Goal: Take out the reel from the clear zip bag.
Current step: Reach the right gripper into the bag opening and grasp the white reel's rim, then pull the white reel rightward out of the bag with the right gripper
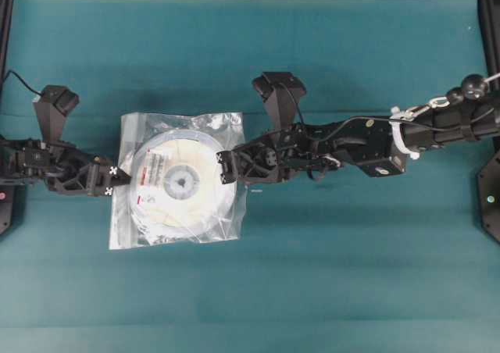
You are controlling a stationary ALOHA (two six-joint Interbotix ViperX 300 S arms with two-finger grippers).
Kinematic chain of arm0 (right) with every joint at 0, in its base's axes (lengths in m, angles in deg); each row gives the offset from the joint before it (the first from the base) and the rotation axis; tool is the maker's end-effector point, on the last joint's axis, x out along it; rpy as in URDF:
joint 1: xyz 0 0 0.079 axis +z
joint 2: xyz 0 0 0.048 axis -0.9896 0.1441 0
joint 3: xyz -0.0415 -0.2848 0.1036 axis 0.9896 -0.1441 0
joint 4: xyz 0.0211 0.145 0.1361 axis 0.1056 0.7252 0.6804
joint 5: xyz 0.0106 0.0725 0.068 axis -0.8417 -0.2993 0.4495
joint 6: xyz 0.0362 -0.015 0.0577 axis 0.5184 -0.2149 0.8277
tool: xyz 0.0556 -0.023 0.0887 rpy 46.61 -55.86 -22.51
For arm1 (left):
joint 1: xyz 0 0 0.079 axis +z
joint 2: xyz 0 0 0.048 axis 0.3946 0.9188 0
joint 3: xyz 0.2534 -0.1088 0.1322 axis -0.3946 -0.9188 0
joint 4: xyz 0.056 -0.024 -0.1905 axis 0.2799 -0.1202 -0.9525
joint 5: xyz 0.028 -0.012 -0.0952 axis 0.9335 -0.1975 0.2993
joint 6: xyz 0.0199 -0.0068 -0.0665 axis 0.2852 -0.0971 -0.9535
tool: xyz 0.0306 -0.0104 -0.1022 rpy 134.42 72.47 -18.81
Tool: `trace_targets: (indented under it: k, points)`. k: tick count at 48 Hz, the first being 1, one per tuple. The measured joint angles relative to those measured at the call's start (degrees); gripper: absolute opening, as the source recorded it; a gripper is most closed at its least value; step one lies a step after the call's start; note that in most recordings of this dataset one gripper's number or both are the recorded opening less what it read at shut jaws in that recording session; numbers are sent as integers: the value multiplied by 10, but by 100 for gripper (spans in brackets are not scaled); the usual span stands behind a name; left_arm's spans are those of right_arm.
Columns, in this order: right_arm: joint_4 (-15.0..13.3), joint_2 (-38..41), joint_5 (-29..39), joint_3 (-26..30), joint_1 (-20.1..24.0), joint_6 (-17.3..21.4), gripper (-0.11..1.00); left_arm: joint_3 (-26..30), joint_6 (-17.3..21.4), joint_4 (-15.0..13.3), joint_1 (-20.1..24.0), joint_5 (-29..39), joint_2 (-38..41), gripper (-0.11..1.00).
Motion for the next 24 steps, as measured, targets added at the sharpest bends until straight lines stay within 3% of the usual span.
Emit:
trace_targets:
  k: [24]
  points:
    - [0,-15,-10,-30,2,0,5,2,0,0,0,0,0,1]
